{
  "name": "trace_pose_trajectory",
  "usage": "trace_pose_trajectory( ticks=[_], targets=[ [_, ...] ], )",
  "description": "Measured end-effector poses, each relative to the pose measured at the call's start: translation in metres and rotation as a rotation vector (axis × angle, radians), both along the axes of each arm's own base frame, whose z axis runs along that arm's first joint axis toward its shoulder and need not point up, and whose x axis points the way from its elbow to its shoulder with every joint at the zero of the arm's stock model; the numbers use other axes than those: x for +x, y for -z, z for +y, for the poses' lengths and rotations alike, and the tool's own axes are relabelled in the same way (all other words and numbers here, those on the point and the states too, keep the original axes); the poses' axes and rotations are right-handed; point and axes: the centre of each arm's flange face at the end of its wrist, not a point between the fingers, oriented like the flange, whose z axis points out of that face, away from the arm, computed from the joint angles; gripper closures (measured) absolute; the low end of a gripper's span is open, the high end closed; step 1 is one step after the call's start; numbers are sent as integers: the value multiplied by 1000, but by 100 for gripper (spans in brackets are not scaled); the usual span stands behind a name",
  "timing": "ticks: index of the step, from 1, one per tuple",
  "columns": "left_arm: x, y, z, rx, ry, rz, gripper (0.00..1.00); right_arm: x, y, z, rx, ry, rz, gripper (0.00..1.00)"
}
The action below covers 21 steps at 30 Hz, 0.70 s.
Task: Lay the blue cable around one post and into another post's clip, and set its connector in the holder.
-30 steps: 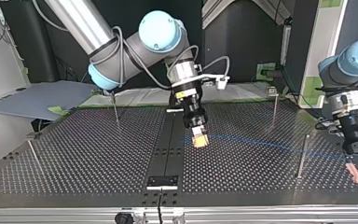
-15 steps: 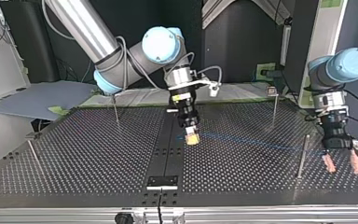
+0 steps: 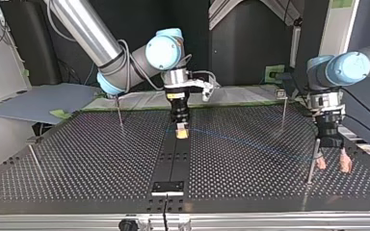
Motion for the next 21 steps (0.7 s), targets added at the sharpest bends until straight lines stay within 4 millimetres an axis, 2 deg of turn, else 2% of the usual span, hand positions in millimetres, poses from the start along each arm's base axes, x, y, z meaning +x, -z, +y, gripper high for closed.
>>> trace_pose_trajectory(
  ticks=[9,21],
  targets=[
    [-3,7,-11,-21,15,52,0,-29,1,-4,9,96,-103,100],
    [-6,12,-9,-51,-21,84,0,-65,41,-20,54,202,-223,100]
  ],
)
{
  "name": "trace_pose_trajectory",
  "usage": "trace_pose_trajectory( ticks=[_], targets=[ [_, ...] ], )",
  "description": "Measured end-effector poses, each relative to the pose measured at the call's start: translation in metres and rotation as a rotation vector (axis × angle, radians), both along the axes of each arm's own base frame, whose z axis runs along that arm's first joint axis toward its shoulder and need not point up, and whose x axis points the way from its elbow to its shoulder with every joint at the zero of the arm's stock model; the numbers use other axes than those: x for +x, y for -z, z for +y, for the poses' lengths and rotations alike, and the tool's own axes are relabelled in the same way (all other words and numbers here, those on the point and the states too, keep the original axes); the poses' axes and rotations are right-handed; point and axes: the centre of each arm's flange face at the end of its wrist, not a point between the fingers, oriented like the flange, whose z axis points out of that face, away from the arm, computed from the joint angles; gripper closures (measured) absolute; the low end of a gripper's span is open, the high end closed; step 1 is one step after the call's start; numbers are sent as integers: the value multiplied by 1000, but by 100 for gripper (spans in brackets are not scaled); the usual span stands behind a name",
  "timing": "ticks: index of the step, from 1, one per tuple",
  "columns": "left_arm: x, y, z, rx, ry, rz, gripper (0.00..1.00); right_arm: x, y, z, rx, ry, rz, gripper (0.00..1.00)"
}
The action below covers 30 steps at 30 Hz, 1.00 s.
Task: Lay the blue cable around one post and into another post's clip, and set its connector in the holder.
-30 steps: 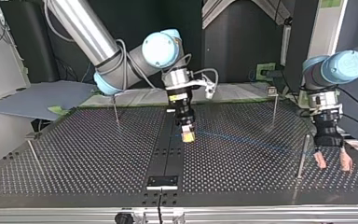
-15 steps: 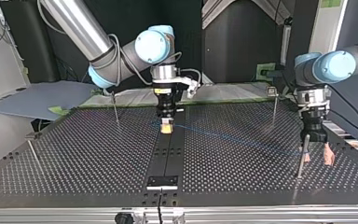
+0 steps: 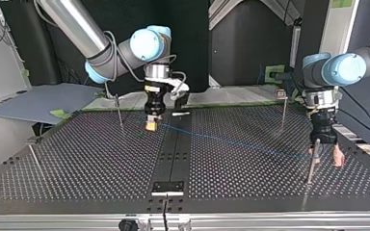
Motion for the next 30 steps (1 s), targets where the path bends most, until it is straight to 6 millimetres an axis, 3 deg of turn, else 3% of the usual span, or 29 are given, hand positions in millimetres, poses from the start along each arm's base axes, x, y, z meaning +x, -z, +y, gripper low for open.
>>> trace_pose_trajectory(
  ticks=[14,30],
  targets=[
    [0,1,0,-5,-7,3,0,-76,54,-45,19,153,-69,100],
    [-1,1,0,-2,-8,5,0,-168,106,-85,2,261,-2,100]
  ],
)
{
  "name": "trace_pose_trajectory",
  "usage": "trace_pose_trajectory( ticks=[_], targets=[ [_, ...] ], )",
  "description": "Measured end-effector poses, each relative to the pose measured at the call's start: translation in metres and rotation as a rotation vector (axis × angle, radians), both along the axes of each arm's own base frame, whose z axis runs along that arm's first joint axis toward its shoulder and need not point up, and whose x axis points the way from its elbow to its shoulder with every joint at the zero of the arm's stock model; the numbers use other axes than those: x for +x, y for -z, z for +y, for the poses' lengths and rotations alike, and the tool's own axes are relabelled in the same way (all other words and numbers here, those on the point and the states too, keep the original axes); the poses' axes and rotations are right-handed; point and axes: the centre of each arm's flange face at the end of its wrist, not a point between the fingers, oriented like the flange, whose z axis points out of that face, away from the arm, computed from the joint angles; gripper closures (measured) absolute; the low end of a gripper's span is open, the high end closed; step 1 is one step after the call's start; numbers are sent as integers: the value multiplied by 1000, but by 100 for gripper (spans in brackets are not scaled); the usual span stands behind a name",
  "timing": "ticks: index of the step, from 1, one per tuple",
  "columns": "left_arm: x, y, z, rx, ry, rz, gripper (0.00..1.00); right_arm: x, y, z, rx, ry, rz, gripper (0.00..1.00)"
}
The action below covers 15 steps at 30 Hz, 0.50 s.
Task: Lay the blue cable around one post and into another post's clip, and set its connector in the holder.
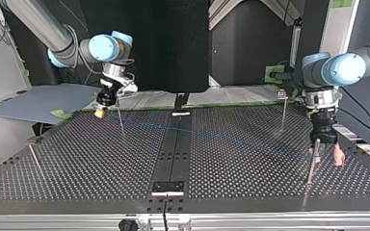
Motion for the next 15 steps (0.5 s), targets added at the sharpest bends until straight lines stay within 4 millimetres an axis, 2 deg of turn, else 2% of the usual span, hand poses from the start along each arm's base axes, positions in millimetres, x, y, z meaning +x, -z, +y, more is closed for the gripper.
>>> trace_pose_trajectory(
  ticks=[10,15],
  targets=[
    [-1,2,-1,-1,1,2,0,-80,35,-11,9,212,-5,100],
    [-1,2,-1,-2,3,2,0,-97,54,0,33,249,7,100]
  ],
)
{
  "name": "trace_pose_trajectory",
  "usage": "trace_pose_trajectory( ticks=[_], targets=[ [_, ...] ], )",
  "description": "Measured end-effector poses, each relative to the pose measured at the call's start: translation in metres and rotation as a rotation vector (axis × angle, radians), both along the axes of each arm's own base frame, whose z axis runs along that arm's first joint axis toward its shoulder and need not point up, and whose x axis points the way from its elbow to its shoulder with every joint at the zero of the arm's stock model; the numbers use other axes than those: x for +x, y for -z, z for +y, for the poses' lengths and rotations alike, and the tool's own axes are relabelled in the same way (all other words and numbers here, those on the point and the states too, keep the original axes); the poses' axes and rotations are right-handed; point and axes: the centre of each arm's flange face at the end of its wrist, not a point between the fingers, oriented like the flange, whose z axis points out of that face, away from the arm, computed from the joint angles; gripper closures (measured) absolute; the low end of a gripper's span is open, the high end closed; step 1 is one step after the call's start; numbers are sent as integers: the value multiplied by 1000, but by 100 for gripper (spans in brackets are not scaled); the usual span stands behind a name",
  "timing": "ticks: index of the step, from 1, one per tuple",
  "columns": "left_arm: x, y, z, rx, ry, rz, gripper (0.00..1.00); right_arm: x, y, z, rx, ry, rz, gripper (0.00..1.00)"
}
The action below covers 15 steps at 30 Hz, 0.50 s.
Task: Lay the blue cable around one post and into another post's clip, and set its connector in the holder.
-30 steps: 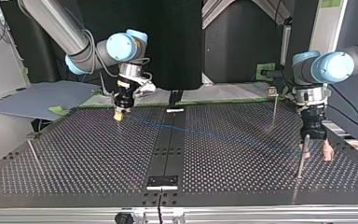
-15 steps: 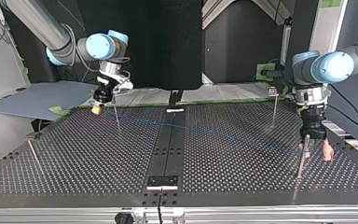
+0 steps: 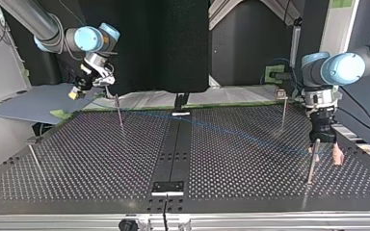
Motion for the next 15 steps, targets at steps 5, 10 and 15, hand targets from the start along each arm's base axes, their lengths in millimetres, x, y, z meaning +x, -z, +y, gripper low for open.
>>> trace_pose_trajectory(
  ticks=[5,10,15],
  targets=[
    [0,0,0,0,2,-1,0,-8,32,15,49,0,36,100],
    [0,0,-1,-1,4,-2,0,-18,72,33,118,-27,77,100],
    [0,0,-1,-1,8,-1,0,-28,109,56,218,-63,121,100]
  ],
)
